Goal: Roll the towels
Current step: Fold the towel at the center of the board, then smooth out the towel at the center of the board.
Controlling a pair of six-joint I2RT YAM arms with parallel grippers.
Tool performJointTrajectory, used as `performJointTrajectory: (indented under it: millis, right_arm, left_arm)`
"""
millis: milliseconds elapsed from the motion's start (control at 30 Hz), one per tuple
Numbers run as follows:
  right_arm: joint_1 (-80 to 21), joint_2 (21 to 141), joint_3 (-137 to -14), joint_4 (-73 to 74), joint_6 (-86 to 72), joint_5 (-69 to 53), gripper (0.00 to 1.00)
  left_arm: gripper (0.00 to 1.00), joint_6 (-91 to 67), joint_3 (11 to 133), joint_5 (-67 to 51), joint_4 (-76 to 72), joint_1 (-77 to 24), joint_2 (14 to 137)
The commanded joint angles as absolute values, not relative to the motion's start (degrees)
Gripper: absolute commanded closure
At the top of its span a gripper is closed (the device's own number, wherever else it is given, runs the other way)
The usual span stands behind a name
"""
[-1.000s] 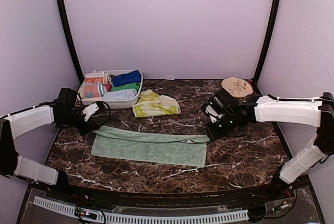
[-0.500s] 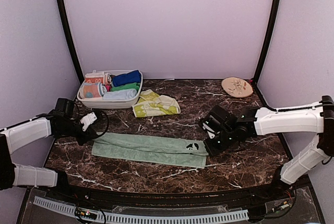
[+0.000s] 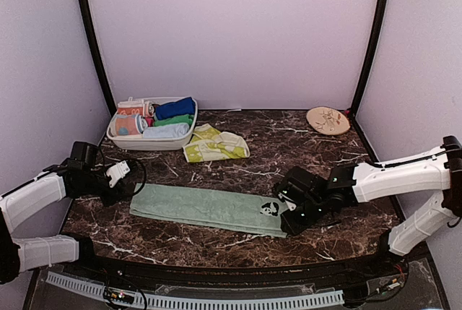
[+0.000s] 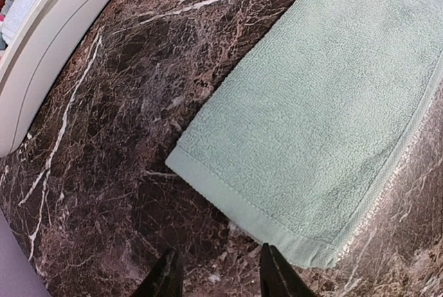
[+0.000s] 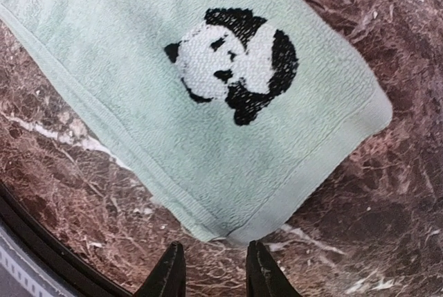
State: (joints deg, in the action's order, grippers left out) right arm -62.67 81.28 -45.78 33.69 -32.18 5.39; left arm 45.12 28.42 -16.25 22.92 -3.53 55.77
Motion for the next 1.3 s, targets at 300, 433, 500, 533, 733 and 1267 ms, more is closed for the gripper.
performJointTrajectory:
  millis: [300, 433, 500, 533, 733, 1267]
  right_arm:
    - [-55.8, 77.7, -52.3, 33.3, -30.7, -1.8, 0.83]
    - [-52.3, 83.1, -52.6, 28.1, -31.6, -5.0, 0.89]
    - [-52.0, 85.5, -51.3, 25.1, -32.8, -7.8, 0.92]
    - [-52.0, 86.2, -49.9, 23.1, -33.9, -9.1, 0.92]
    - [-52.0, 87.0, -41.7, 16.7, -38.8, -12.7, 0.94]
    - [-44.8, 85.5, -51.0, 29.7, -31.7, -1.4, 0.45]
  left_arm:
    - [0.64, 44.7, 41.1, -24.1, 32.2, -4.6, 67.0]
    - [0.69, 44.6, 39.5, -20.3, 29.7, -8.5, 72.8]
    - [0.71, 45.6, 38.3, -18.2, 28.4, -8.7, 75.6]
    - [0.73, 46.0, 37.9, -16.9, 28.1, -8.7, 77.0]
    - [0.77, 48.1, 34.5, -9.4, 23.1, -6.9, 80.3]
    - [0.52, 48.5, 42.4, -19.2, 34.7, -6.5, 73.6]
